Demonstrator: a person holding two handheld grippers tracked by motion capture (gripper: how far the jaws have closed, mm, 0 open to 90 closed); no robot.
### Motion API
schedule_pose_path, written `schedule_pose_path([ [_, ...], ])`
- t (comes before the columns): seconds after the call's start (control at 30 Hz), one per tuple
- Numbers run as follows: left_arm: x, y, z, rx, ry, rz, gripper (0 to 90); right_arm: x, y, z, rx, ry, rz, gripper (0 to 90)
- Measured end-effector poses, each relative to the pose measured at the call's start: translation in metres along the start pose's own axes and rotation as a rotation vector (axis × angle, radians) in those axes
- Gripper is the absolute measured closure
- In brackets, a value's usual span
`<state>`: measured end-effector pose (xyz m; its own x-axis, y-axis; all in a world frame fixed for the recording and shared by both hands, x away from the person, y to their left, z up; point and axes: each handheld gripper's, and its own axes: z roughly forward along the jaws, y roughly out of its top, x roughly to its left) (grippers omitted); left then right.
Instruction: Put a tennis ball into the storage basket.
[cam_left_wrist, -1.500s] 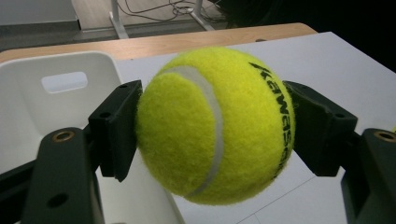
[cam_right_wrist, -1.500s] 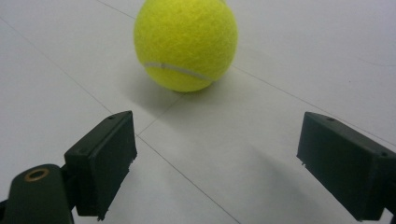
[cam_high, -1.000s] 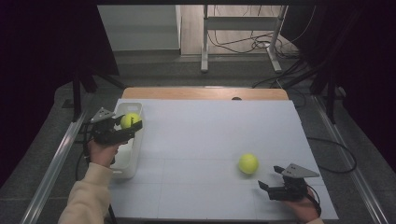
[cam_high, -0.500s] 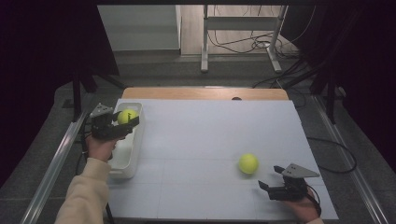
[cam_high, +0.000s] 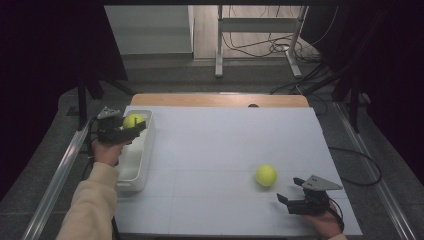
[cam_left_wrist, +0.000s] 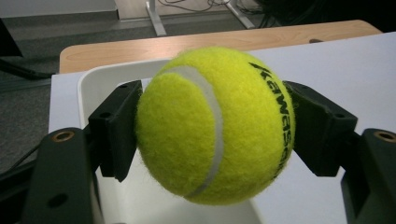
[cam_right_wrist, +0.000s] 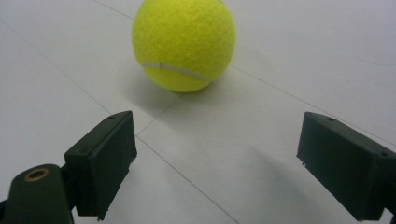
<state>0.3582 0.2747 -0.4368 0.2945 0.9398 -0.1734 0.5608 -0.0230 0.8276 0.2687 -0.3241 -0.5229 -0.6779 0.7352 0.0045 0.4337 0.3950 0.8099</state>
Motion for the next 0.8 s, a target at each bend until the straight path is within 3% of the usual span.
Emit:
schedule_pose_path([
  [0.37,0.015,0.011,0.025,0.051,0.034,-0.01,25.6,0.0,0.0,0.0,0.002,-0.007,0.0,12.2],
  [0.73,0.021,0.017,0.043,0.099,0.055,-0.009,25.6,0.0,-0.001,-0.001,-0.003,-0.001,0.004,12.2],
  [0.8,0.024,0.017,0.048,0.13,0.067,-0.01,25.6,-0.001,-0.001,-0.001,-0.001,-0.001,0.005,12.2],
])
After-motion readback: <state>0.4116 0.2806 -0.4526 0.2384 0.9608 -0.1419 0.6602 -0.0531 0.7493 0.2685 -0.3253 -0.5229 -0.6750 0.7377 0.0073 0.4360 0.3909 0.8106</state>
